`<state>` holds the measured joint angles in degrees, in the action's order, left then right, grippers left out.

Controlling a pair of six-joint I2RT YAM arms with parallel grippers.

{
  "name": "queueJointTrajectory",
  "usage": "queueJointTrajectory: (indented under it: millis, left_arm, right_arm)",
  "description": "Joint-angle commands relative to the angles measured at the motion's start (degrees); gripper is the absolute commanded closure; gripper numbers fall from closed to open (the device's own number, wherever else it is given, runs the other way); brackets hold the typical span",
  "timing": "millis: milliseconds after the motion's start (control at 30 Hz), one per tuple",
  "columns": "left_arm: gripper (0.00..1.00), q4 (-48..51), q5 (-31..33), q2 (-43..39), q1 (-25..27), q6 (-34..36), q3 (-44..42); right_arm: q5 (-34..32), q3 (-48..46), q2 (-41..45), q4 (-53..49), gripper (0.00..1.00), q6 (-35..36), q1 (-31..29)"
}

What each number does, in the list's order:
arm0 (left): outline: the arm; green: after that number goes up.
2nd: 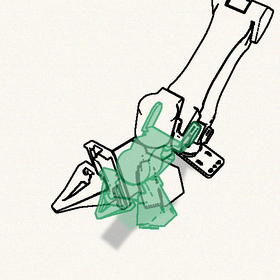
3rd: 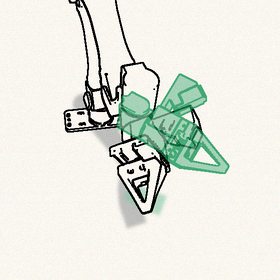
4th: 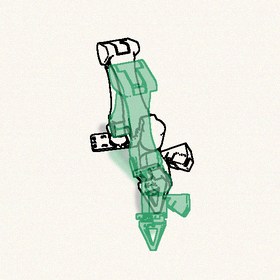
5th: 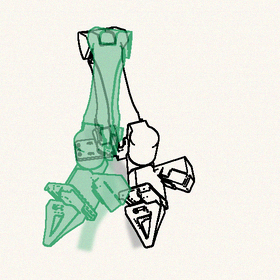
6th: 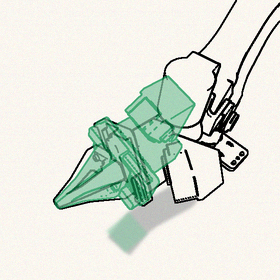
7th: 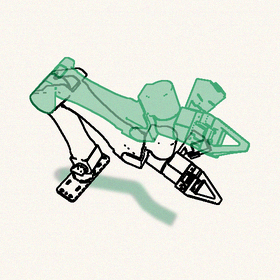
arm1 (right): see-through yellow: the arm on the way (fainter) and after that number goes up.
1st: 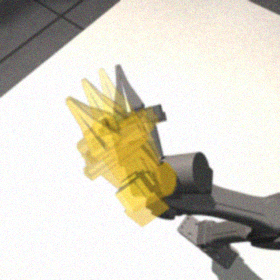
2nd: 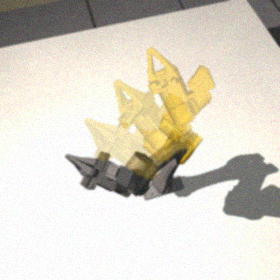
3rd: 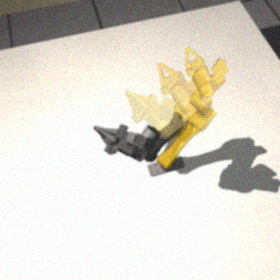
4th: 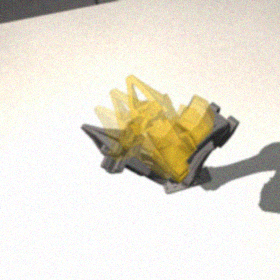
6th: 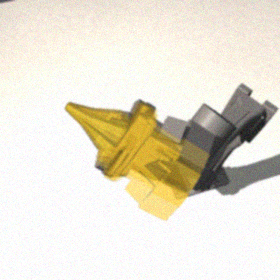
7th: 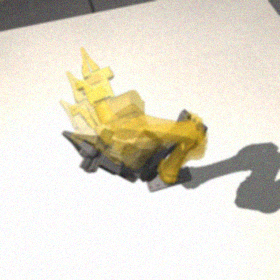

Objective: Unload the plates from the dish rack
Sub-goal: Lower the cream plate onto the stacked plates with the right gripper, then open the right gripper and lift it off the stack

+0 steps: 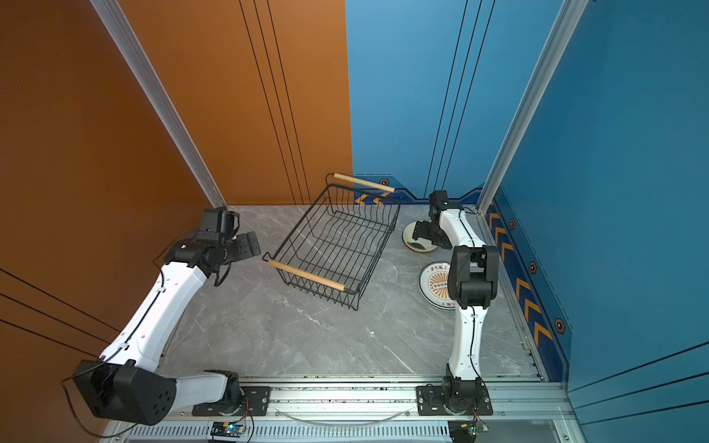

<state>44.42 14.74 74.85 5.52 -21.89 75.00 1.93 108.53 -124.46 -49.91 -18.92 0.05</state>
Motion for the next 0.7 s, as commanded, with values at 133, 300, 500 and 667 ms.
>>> queueJointTrajectory:
  millis: [133, 300, 500, 667]
  left_arm:
    - [0.06, -1.97, -0.18, 5.10, -2.02, -0.01, -1.82]
    - [0.06, -4.82, -0.64, 8.46, -3.41, 0.55, -2.34]
    - [0.06, -6.06, -1.17, 13.81, -5.46, 0.97, -0.29]
    - [0.06, -6.81, -1.24, 17.59, -5.68, 1.53, 1.71]
  right_arm:
    - [3.31, -9.88, 11.56, 4.79, 0.00, -2.05, 1.50]
    - [5.80, -21.89, 21.73, 10.97, 0.00, -3.27, 3.00]
    - [7.75, -34.92, 33.20, 18.24, 0.00, -3.78, 3.64]
    - [7.90, -41.50, 39.17, 21.55, 0.00, -4.17, 3.51]
